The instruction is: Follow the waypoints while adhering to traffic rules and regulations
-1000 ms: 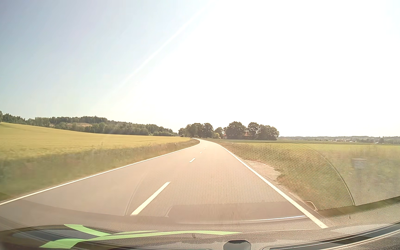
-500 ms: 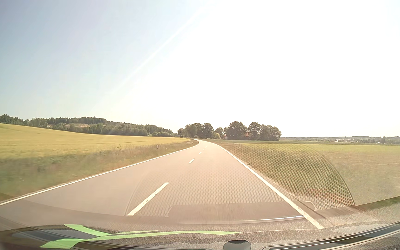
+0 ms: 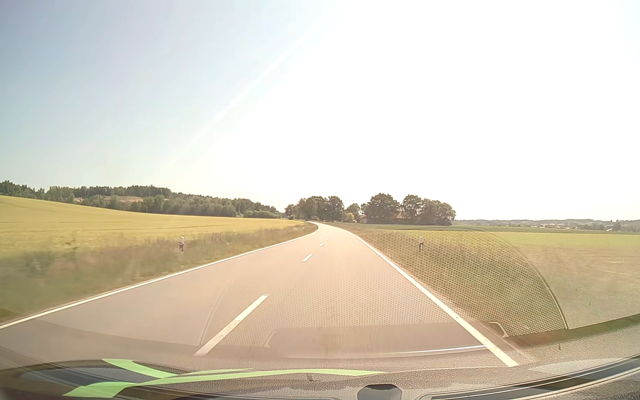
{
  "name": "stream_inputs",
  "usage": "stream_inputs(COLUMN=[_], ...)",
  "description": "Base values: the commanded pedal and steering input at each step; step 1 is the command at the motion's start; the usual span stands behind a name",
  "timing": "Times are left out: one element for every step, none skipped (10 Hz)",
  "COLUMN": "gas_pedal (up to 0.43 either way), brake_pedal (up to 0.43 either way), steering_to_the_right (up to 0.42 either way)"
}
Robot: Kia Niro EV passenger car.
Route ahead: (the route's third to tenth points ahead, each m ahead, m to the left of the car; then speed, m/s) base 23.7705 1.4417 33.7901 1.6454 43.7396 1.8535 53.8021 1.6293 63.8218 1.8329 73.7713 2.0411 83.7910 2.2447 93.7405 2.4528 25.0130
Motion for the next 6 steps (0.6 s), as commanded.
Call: stream_inputs(gas_pedal=[0.209,0.197,0.197,0.197,0.197,0.197], brake_pedal=[0.000,0.000,0.000,0.000,0.000,0.000], steering_to_the_right=[-0.003,-0.003,-0.004,-0.003,-0.003,-0.003])
